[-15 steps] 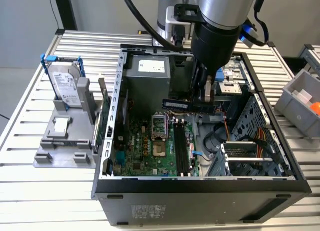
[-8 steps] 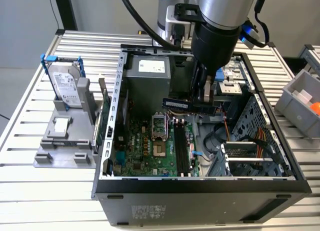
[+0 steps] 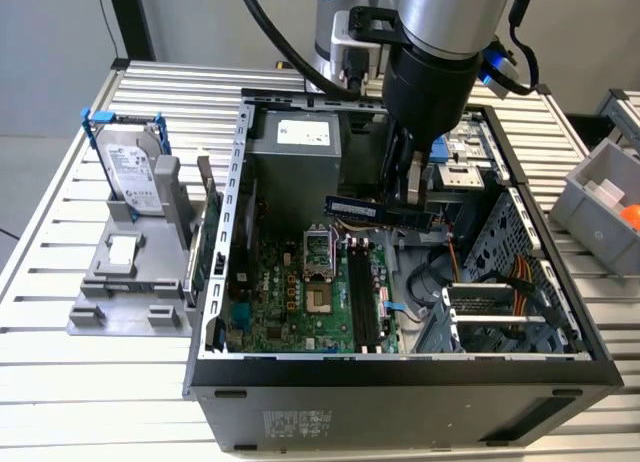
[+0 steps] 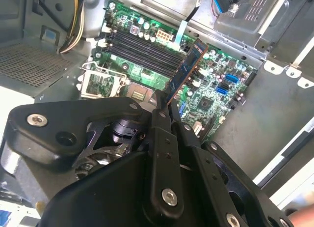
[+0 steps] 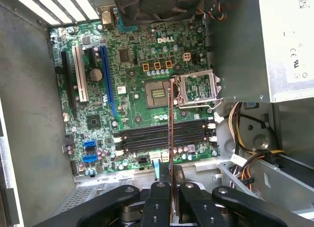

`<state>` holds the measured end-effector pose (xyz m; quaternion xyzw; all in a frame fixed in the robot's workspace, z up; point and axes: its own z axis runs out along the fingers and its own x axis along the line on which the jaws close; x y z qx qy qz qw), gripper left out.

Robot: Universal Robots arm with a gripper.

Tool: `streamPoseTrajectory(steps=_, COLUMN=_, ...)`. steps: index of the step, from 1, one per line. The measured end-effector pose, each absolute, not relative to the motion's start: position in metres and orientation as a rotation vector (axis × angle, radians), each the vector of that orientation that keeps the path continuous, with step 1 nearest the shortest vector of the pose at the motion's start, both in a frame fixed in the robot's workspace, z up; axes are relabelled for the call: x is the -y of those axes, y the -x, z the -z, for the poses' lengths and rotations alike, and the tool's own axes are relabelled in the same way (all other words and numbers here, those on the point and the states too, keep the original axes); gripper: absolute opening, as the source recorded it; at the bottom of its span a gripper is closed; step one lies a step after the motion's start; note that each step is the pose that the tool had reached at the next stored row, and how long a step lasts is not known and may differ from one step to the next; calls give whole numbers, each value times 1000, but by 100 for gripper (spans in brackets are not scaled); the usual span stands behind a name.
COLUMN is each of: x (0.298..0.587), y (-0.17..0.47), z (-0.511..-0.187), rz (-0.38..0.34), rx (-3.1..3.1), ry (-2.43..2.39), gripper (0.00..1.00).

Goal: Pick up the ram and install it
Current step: 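Pick up the ram and move it above insertion slot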

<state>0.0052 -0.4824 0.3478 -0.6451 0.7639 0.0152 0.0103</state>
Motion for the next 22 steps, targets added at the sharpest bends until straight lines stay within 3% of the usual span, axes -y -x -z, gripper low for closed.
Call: streamPoseTrajectory(steps=22, x=482, y=-5, z=-348, rz=-45, rx=-2530, ry=1823, gripper=0)
